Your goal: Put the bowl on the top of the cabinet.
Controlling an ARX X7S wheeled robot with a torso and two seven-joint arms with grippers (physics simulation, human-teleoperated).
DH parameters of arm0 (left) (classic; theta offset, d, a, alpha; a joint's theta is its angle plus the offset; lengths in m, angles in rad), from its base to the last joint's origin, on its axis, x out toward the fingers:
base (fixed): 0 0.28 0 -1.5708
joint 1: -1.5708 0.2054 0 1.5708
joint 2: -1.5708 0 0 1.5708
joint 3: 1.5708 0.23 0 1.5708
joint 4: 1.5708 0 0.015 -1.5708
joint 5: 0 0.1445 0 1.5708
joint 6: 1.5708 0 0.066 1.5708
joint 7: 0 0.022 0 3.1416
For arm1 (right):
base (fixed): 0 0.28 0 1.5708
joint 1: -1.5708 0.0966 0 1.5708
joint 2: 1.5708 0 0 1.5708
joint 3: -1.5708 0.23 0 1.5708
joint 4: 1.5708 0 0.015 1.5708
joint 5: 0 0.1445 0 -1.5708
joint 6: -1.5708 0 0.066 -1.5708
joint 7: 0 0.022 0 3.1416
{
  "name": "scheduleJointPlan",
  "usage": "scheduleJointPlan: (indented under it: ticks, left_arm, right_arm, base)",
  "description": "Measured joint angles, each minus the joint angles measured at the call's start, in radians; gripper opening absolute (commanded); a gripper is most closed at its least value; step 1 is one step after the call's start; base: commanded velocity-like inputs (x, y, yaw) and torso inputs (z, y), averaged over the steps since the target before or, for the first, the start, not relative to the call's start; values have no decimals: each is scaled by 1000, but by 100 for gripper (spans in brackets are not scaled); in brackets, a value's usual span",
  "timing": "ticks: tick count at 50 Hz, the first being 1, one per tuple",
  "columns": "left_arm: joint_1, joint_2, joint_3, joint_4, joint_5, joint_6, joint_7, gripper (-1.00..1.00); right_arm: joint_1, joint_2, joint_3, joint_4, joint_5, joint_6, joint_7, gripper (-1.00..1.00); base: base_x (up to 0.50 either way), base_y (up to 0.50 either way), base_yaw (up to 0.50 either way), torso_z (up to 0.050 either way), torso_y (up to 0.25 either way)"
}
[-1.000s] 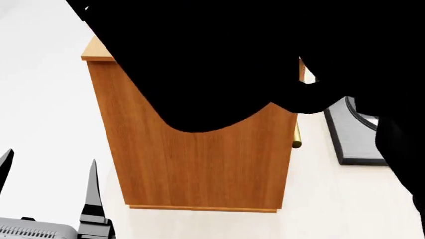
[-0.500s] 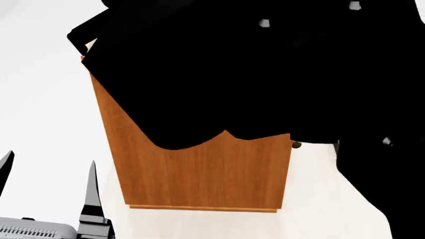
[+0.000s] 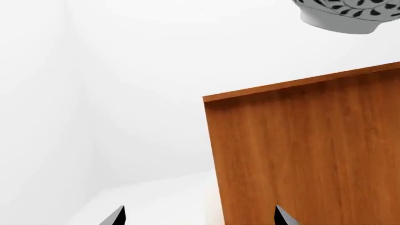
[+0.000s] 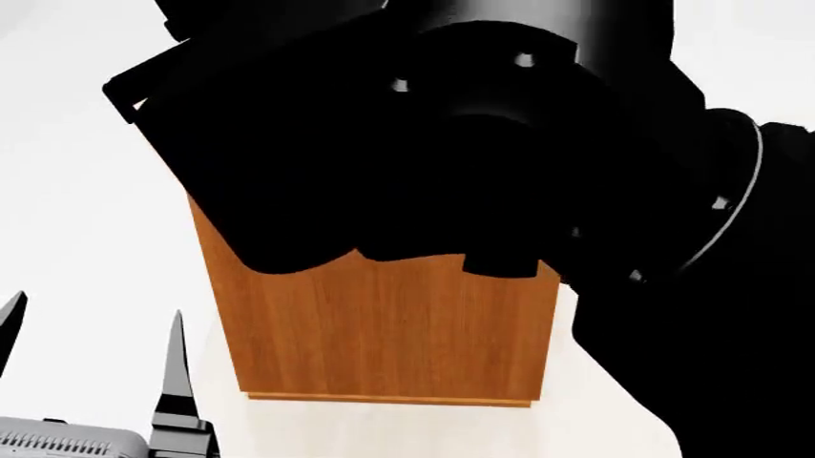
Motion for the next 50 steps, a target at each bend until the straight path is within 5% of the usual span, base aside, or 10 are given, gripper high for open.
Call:
scheduleJointPlan:
  ticks: [50]
  left_arm:
    - [5, -7, -3, -26, -9, 27, -7, 100]
  right_arm:
    - [-64, -15, -116, 69, -214, -74, -199, -100]
  base:
    - [0, 0, 0, 0, 0]
